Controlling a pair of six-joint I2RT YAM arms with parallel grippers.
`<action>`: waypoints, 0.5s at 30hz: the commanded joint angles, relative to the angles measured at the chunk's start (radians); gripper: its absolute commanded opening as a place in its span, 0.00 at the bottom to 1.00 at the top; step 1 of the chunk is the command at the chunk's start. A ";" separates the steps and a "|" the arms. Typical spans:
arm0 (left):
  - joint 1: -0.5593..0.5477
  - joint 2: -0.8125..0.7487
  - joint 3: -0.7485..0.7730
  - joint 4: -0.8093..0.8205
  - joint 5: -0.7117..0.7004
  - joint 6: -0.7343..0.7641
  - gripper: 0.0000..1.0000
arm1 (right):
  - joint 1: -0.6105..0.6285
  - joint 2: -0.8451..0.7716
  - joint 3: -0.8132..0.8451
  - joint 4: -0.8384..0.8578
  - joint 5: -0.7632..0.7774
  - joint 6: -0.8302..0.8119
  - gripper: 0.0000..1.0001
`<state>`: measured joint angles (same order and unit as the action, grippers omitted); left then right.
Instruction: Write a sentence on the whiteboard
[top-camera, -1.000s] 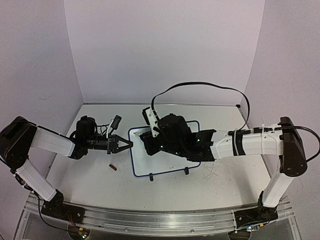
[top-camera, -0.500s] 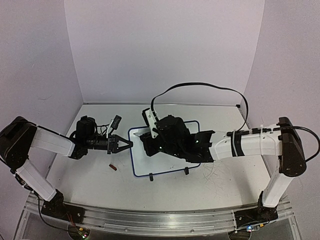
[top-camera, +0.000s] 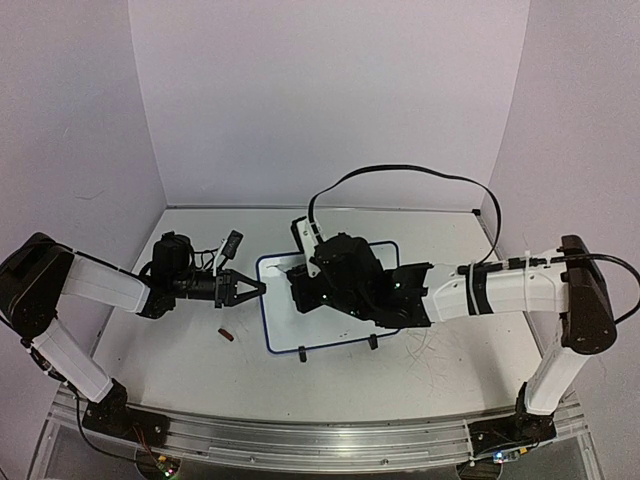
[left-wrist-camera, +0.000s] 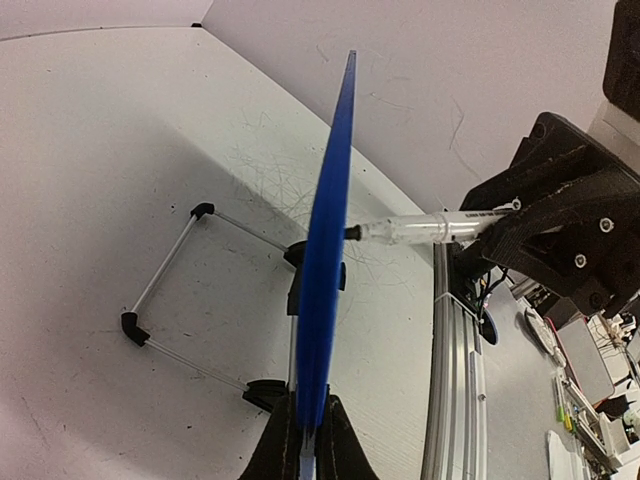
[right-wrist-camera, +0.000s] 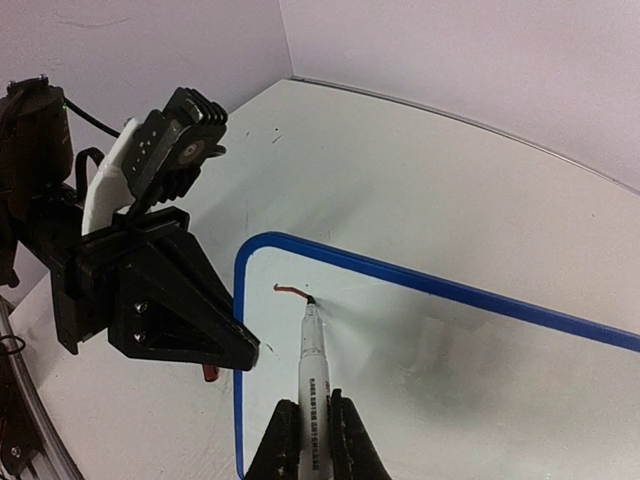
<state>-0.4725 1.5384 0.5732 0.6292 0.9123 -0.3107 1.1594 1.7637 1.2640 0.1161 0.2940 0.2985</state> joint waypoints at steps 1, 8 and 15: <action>-0.002 -0.032 -0.001 0.044 0.016 0.004 0.00 | -0.004 -0.051 -0.020 -0.013 0.073 0.020 0.00; -0.002 -0.030 0.000 0.044 0.018 0.004 0.00 | -0.003 -0.085 -0.064 0.093 -0.071 -0.048 0.00; -0.002 -0.029 0.001 0.043 0.018 0.004 0.00 | -0.002 -0.020 -0.007 0.095 -0.138 -0.058 0.00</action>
<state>-0.4732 1.5383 0.5732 0.6300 0.9142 -0.3103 1.1564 1.7243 1.2085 0.1665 0.1987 0.2567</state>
